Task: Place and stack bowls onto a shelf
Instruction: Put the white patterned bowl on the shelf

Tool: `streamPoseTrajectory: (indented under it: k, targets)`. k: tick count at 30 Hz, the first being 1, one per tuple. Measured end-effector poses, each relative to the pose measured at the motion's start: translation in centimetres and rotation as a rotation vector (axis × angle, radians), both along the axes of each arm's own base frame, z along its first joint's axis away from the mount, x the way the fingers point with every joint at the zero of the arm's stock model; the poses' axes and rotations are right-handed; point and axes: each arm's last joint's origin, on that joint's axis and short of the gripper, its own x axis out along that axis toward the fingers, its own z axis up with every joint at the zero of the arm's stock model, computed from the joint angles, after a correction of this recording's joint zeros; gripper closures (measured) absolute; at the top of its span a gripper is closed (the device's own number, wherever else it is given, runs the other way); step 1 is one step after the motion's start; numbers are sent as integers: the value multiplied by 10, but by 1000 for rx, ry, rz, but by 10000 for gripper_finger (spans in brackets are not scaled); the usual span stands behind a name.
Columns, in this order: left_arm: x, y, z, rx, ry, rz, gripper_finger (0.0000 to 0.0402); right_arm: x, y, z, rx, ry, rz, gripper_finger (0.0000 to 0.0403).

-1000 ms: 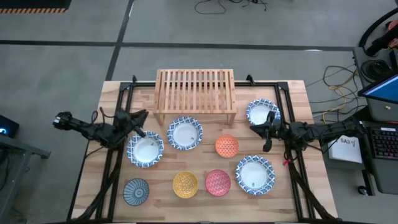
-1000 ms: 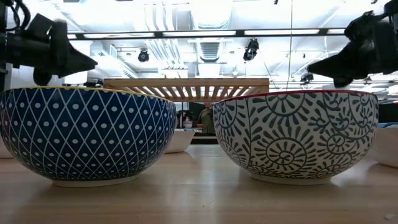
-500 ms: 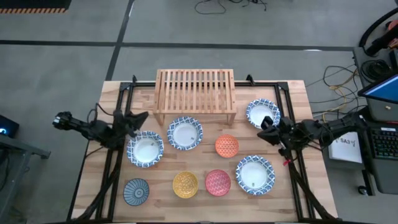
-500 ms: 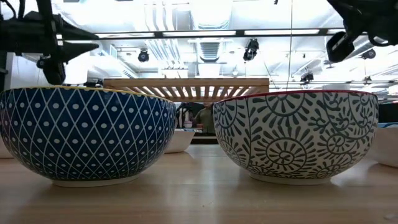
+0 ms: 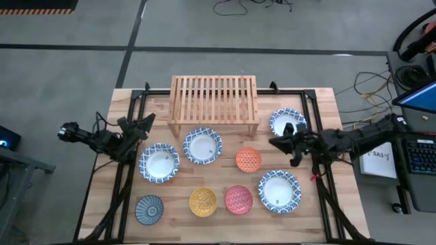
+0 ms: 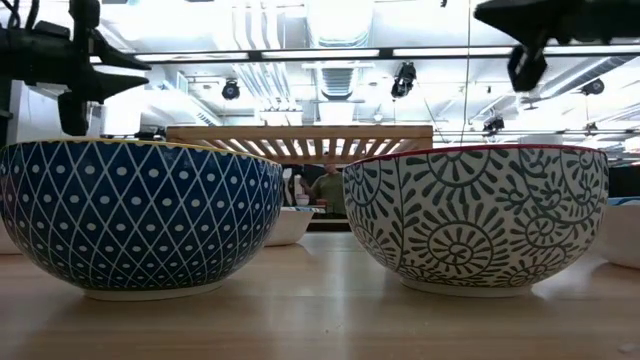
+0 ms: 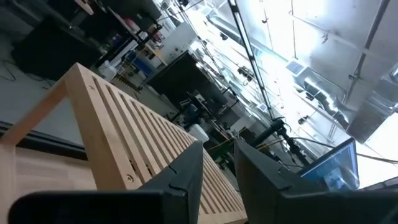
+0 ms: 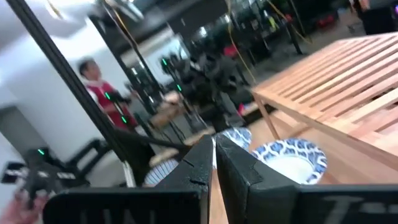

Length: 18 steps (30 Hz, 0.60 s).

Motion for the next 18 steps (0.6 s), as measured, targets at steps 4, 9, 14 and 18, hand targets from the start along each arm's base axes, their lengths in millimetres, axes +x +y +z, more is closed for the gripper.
streamPoseTrajectory:
  k: [4,9,14,18]
  targets:
    - [0,0,0,0,0,0,326,17,2,23,-34,110,-71,390]
    - [0,0,0,79,88,18,326,38,5,42,-87,257,-137,390]
    - [6,-7,3,332,145,-180,326,62,5,60,-111,336,-161,390]
    - [7,-16,14,620,15,-428,326,82,4,70,-147,402,-172,390]
